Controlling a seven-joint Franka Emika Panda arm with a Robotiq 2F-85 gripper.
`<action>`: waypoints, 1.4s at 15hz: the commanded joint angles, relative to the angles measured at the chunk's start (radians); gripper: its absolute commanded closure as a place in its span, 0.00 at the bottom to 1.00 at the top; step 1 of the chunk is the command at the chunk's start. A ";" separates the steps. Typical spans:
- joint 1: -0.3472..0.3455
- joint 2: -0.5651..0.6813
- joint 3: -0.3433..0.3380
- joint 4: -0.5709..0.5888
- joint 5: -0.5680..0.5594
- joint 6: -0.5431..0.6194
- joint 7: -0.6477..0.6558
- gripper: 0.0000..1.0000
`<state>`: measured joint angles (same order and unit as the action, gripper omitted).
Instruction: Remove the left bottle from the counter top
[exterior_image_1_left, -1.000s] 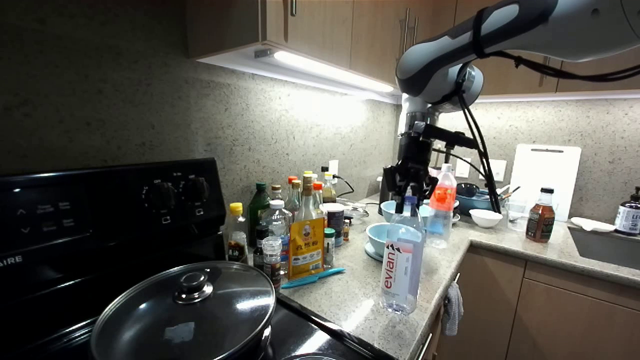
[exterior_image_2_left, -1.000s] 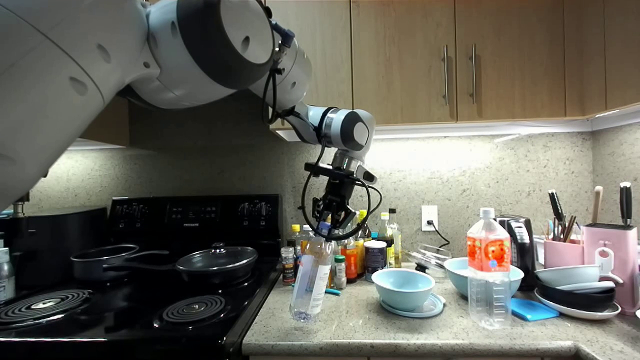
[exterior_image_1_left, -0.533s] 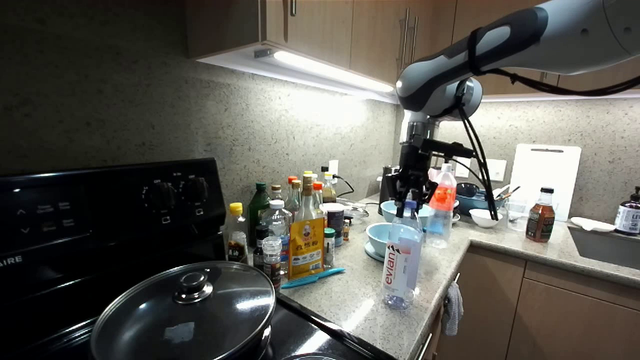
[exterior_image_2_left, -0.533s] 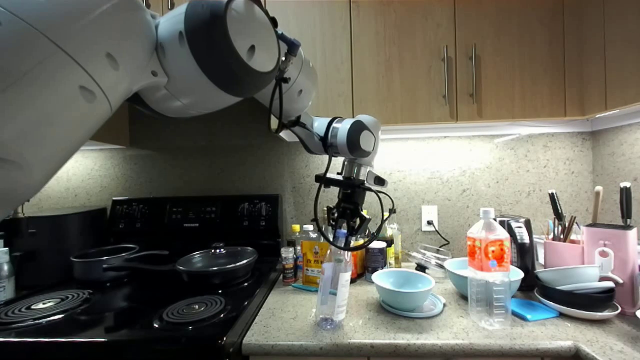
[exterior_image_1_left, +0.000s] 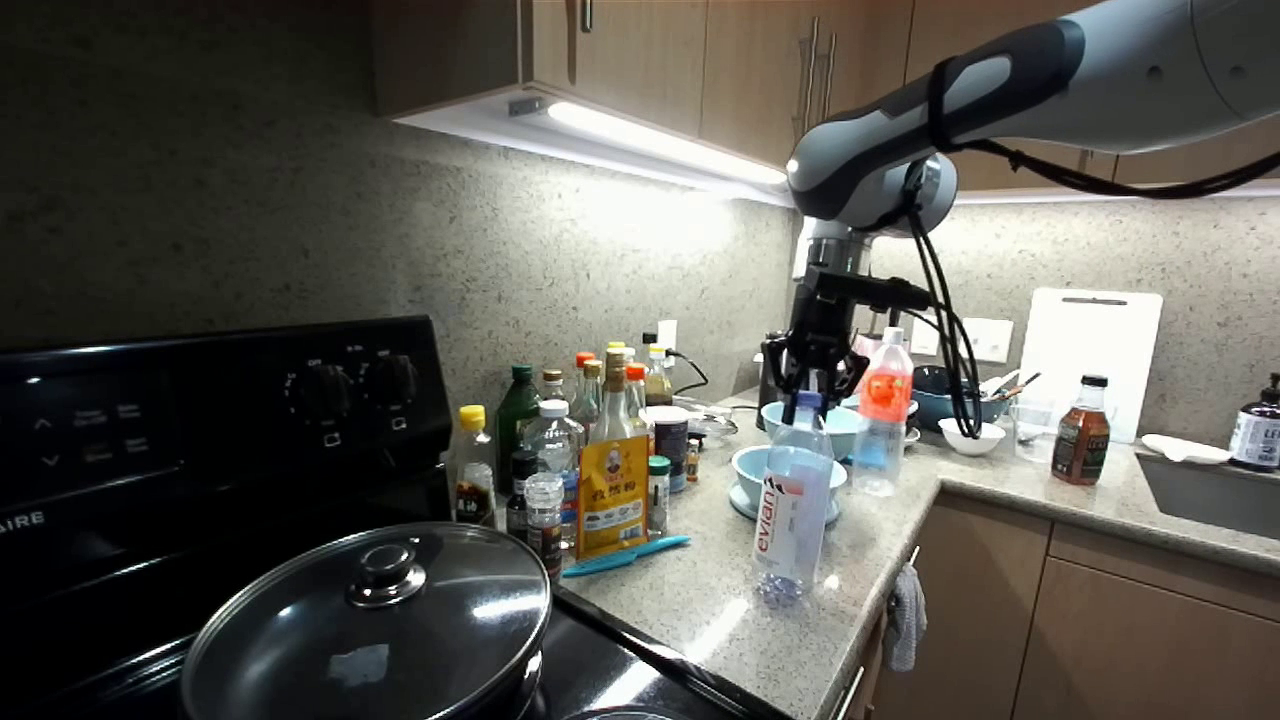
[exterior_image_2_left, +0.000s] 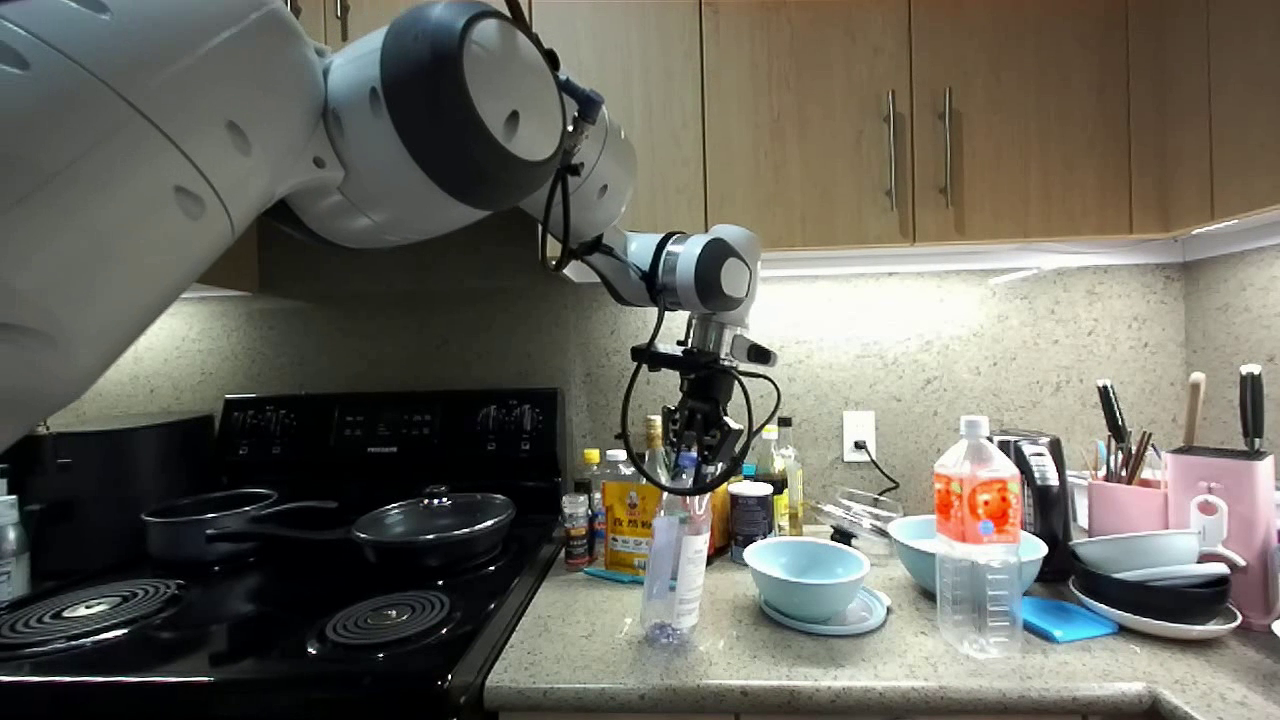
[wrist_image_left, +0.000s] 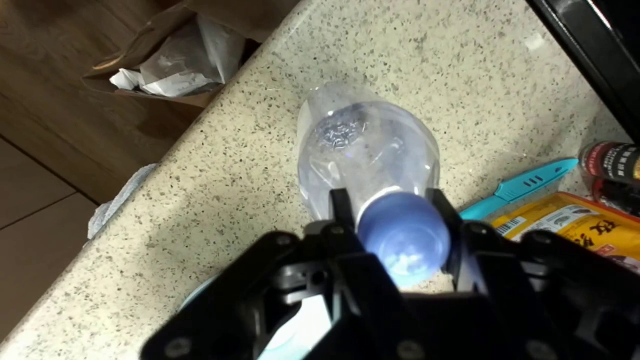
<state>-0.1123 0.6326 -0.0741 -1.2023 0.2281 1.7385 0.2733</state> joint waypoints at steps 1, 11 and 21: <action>0.007 0.094 0.018 0.217 0.013 -0.080 0.073 0.86; 0.049 0.061 0.018 0.159 -0.036 0.109 -0.033 0.86; 0.077 0.055 -0.012 0.152 -0.047 0.215 0.037 0.86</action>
<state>-0.0211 0.7156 -0.0708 -1.0185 0.1771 1.9813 0.2728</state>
